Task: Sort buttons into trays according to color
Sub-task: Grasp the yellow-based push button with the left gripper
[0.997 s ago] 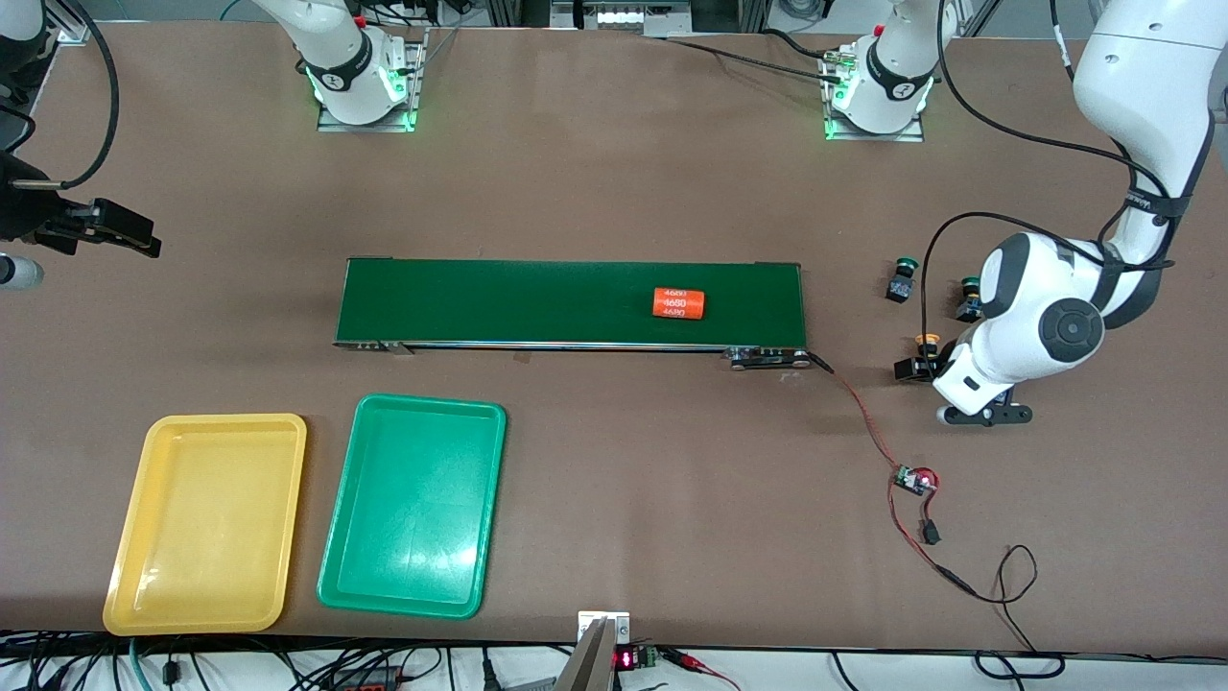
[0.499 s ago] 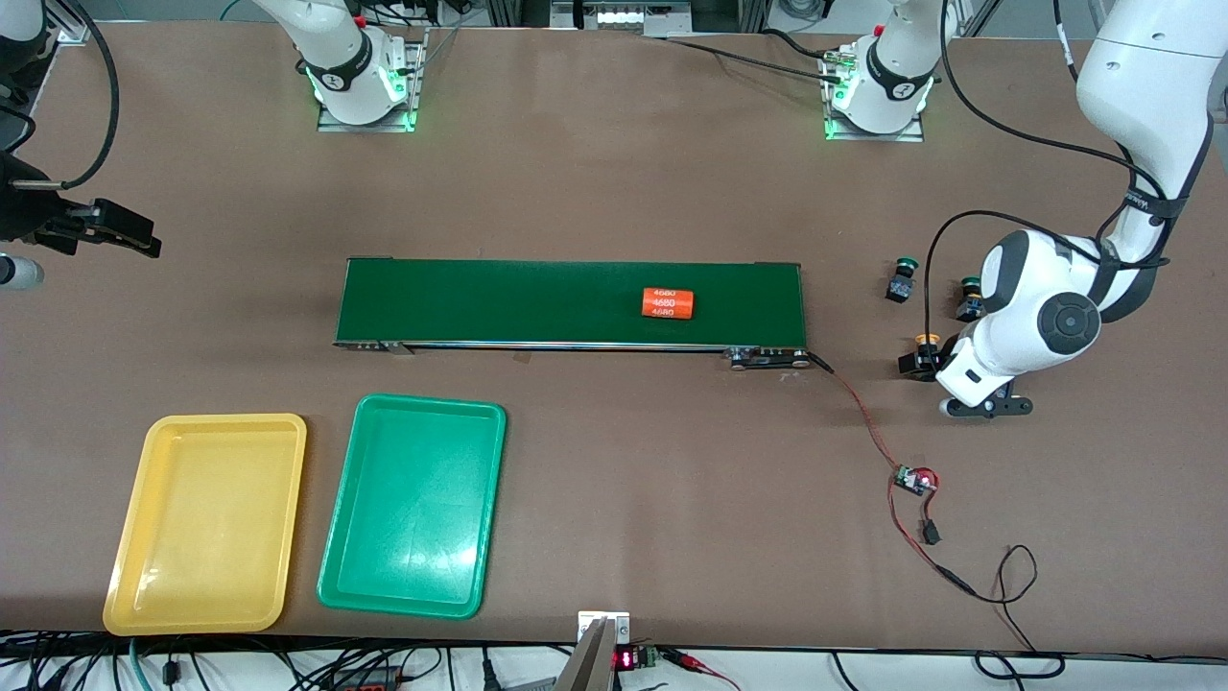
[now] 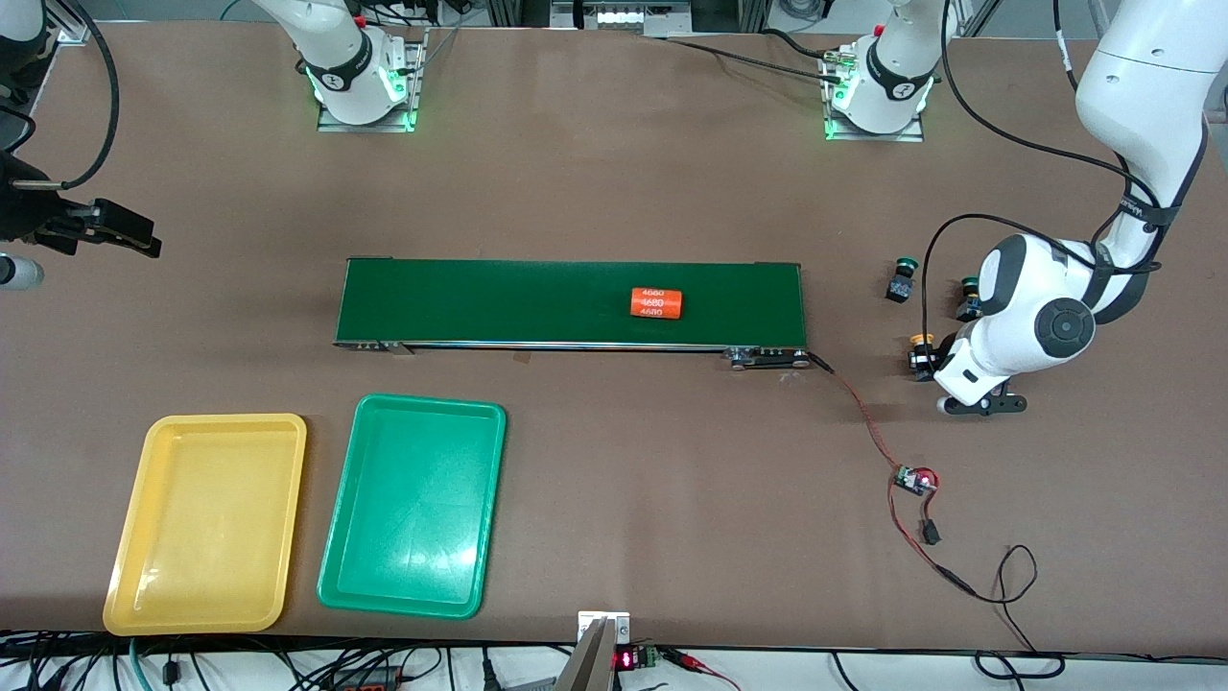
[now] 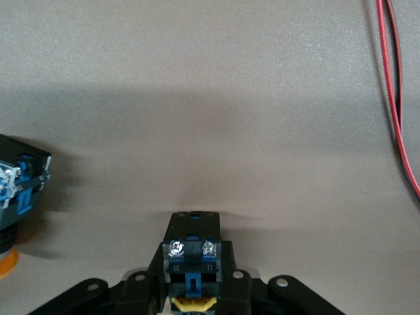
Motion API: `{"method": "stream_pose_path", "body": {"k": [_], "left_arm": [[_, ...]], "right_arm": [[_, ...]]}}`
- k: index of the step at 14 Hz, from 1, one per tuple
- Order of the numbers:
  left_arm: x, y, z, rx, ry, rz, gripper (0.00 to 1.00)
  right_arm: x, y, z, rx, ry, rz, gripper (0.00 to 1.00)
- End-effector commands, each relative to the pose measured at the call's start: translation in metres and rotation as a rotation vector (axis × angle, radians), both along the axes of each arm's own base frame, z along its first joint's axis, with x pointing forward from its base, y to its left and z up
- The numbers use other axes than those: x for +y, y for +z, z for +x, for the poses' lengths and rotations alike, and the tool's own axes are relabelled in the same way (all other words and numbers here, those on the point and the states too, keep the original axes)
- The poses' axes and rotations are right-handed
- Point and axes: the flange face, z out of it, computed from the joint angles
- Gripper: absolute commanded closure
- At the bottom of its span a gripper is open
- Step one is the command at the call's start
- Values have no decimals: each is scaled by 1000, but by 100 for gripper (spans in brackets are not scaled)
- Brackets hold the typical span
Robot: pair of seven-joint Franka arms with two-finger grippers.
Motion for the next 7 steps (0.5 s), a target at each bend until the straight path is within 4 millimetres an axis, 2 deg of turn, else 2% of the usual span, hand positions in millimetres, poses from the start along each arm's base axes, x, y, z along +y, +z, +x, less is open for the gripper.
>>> {"method": "stream_pose_path", "body": {"k": [1,7], "left_arm": [[-5,18,6,-23,-21,20,81],[-66,105,30,37,-53,44,81]], "right_arm": [[0,3,1,-3,3,7,0],[-1,3,1,-3,1,7,0]]}}
